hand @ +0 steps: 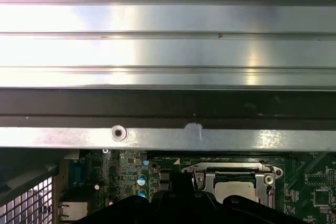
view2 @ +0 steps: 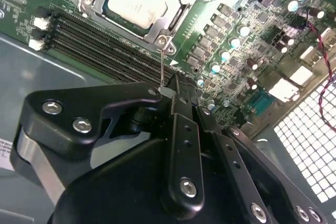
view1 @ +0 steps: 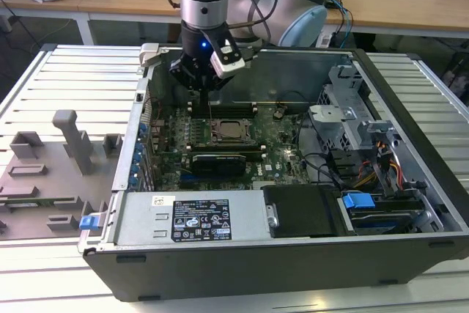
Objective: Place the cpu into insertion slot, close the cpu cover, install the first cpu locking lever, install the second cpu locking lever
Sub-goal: 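Install the first cpu locking lever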
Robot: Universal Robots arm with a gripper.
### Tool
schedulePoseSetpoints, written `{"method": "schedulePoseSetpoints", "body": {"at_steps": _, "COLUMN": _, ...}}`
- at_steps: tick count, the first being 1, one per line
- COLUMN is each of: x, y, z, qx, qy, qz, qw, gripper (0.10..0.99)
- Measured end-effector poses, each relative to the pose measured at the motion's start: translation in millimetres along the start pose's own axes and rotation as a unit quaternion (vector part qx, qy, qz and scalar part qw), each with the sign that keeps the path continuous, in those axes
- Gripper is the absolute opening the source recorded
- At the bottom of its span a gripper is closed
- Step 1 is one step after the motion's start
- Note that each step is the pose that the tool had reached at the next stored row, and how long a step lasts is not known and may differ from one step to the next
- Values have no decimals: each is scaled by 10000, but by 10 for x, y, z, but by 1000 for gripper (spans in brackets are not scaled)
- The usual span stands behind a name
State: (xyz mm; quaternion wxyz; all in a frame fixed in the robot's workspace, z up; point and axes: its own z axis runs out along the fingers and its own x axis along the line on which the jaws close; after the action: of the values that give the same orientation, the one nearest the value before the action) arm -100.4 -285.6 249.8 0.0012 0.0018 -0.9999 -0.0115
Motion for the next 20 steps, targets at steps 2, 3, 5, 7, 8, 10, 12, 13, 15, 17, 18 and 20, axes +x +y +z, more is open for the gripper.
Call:
{"method": "schedulePoseSetpoints", "body": {"at_steps": 2, "x": -15, "y": 0, "z": 0, "qx": -36, "qy": 0, "qz": -12, "qw": 10000, "gripper": 106}}
{"method": "schedulePoseSetpoints", "body": {"at_steps": 3, "x": -27, "y": 0, "z": 0, "qx": -68, "qy": 0, "qz": -16, "qw": 10000, "gripper": 106}}
{"method": "schedulePoseSetpoints", "body": {"at_steps": 5, "x": -61, "y": 0, "z": 0, "qx": -162, "qy": 0, "qz": -22, "qw": 9999, "gripper": 106}}
{"method": "schedulePoseSetpoints", "body": {"at_steps": 7, "x": -111, "y": 0, "z": 1, "qx": -234, "qy": 3, "qz": -23, "qw": 9997, "gripper": 106}}
{"method": "schedulePoseSetpoints", "body": {"at_steps": 8, "x": -131, "y": -1, "z": 0, "qx": -253, "qy": 6, "qz": -24, "qw": 9997, "gripper": 106}}
{"method": "schedulePoseSetpoints", "body": {"at_steps": 10, "x": -164, "y": -3, "z": 0, "qx": -287, "qy": 12, "qz": -23, "qw": 9996, "gripper": 106}}
{"method": "schedulePoseSetpoints", "body": {"at_steps": 12, "x": -212, "y": -9, "z": 0, "qx": -323, "qy": 22, "qz": -23, "qw": 9995, "gripper": 106}}
{"method": "schedulePoseSetpoints", "body": {"at_steps": 13, "x": -233, "y": -14, "z": 5, "qx": -327, "qy": 34, "qz": -23, "qw": 9995, "gripper": 106}}
{"method": "schedulePoseSetpoints", "body": {"at_steps": 15, "x": -248, "y": -23, "z": 23, "qx": -327, "qy": 49, "qz": -21, "qw": 9995, "gripper": 106}}
{"method": "schedulePoseSetpoints", "body": {"at_steps": 17, "x": -260, "y": -37, "z": 49, "qx": -328, "qy": 63, "qz": -20, "qw": 9994, "gripper": 106}}
{"method": "schedulePoseSetpoints", "body": {"at_steps": 18, "x": -273, "y": -54, "z": 76, "qx": -330, "qy": 77, "qz": -20, "qw": 9994, "gripper": 106}}
{"method": "schedulePoseSetpoints", "body": {"at_steps": 20, "x": -300, "y": -76, "z": 136, "qx": -332, "qy": 97, "qz": -19, "qw": 9994, "gripper": 106}}
